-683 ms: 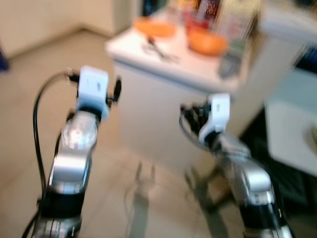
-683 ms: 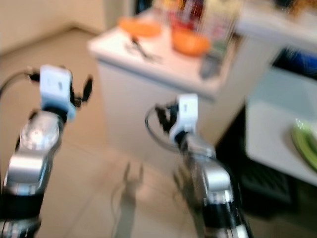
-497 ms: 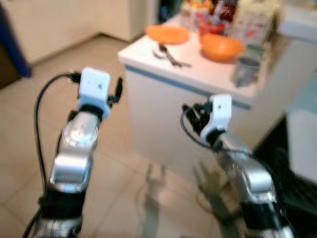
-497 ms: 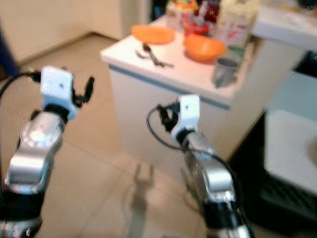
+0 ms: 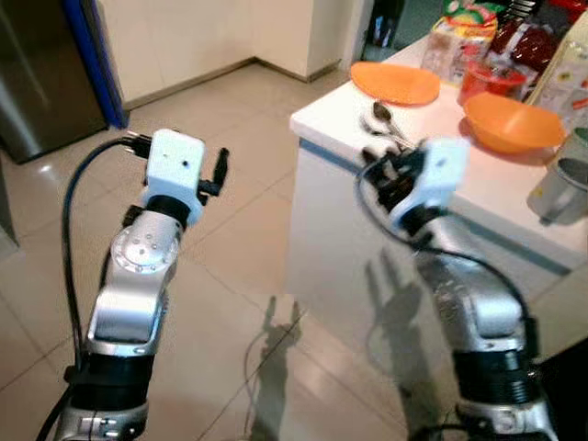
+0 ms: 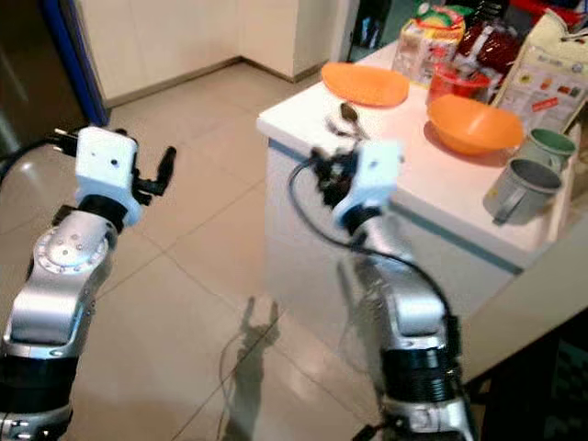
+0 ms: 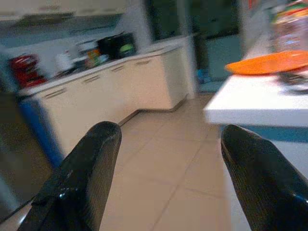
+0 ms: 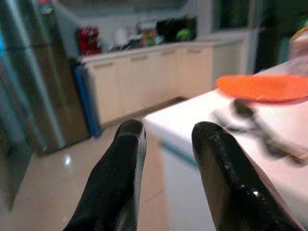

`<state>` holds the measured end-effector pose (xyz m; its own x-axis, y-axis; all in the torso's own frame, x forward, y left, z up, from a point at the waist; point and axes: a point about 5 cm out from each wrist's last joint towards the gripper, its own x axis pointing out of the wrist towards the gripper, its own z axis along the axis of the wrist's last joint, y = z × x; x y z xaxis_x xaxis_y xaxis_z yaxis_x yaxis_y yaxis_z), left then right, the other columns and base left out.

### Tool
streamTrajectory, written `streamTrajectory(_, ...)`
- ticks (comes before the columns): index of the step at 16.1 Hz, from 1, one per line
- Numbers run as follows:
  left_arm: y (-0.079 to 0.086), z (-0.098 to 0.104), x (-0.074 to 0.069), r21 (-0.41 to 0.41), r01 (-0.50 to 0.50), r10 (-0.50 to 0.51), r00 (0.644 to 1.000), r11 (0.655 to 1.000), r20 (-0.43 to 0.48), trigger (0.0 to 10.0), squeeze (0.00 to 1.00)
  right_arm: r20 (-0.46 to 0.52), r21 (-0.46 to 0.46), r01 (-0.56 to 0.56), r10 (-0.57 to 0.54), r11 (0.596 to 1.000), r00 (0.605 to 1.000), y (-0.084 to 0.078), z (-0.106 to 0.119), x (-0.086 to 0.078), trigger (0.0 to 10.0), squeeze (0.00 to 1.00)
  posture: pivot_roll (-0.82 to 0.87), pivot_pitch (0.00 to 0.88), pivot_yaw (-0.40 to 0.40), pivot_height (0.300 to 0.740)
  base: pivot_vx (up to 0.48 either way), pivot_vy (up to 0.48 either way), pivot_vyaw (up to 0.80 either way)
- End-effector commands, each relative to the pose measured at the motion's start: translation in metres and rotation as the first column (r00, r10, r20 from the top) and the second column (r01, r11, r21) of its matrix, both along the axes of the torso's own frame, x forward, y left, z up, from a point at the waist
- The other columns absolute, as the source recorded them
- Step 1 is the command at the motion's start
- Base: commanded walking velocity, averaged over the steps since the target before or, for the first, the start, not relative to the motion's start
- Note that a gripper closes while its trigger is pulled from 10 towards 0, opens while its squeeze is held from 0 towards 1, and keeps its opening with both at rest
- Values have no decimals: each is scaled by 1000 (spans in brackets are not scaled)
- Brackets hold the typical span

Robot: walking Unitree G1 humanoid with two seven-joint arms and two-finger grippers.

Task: Setting the table

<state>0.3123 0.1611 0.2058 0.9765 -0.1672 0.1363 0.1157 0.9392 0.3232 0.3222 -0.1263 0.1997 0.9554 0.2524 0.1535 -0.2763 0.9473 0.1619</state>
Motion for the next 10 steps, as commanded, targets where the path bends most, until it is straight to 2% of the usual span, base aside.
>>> streamTrajectory(1, -15, -1, -4, -2, 88, -88, 996, 996, 0, 10000, 0, 23, 6, 46, -46, 999, 999, -19, 6, -2, 10000, 0, 81, 0, -50, 740, 379, 0, -800)
streamTrajectory(5, -21, -13, -12, 11, 188, -187, 981, 982, -51, 10000, 0, 51, -44, 57, -54, 997, 997, -28, 13, -8, 10000, 0, 78, 0, -56, 740, 364, 0, -800)
streamTrajectory(8, -22, -16, -16, 16, 214, -213, 975, 977, -63, 10000, 0, 9, -62, 29, -29, 998, 1000, -33, 5, -17, 10000, 0, 75, 0, -55, 740, 352, 0, 0)
streamTrajectory(10, -22, -16, -16, 18, 222, -221, 973, 975, -64, 10000, 0, -1, -65, 26, -27, 998, 1000, -34, 4, -18, 10000, 0, 74, 0, -56, 740, 354, 0, 0)
